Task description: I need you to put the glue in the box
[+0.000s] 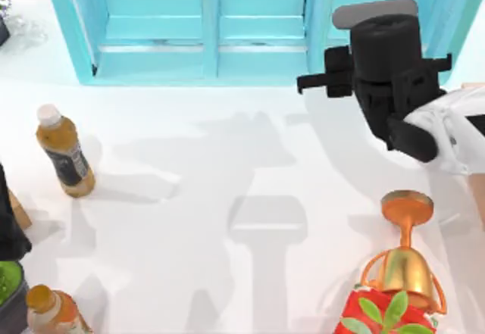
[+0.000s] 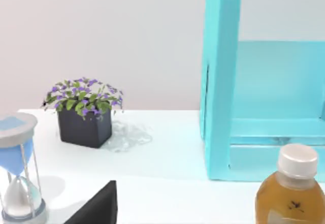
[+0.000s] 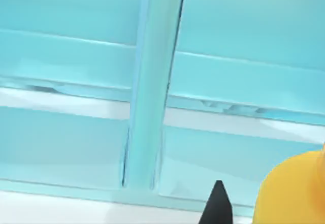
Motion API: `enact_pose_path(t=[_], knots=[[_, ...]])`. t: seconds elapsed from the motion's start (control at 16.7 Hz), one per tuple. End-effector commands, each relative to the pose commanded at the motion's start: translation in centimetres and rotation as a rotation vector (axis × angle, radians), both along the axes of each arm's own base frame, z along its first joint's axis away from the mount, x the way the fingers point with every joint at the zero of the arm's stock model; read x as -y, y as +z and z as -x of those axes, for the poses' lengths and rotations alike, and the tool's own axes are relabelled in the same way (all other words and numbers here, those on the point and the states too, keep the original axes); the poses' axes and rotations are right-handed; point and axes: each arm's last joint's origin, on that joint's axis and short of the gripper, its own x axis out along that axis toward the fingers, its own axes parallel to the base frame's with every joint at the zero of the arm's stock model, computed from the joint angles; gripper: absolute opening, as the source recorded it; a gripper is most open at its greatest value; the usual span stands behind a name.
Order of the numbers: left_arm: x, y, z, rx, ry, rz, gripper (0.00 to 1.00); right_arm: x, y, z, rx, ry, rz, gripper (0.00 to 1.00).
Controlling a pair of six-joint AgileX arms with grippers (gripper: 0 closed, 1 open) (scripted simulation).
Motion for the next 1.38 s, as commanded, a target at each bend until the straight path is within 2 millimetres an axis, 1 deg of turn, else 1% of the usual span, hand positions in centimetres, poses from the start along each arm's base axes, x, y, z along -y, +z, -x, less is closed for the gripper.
enact_pose_path(t=[0.12, 0.3, 0.48, 0.66, 0.84, 1.02, 1.38], knots=[[0.0, 0.0, 0.0, 0.0, 0.0, 0.0, 1.0, 2.4, 0.7, -1.6, -0.028, 0.023, 0.088, 0.0], [0.0, 0.0, 0.0, 0.0, 0.0, 0.0, 1.0, 6.9, 1.8, -3.4, -0.088, 0.074, 0.221, 0.0], [0.0, 0.0, 0.0, 0.0, 0.0, 0.0, 1.0, 11.4, 2.8, -4.4, -0.154, 0.138, 0.327, 0.0], [0.0, 0.0, 0.0, 0.0, 0.0, 0.0, 1.0, 15.5, 3.8, -5.0, -0.201, 0.208, 0.416, 0.0], [0.0, 0.0, 0.0, 0.0, 0.0, 0.0, 1.0, 19.3, 4.4, -5.0, -0.248, 0.293, 0.488, 0.0], [0.0, 0.0, 0.0, 0.0, 0.0, 0.0, 1.0, 23.2, 4.5, -4.4, -0.3, 0.383, 0.538, 0.0], [0.0, 0.0, 0.0, 0.0, 0.0, 0.0, 1.0, 29.9, 3.2, -2.1, -0.383, 0.589, 0.557, 0.0]])
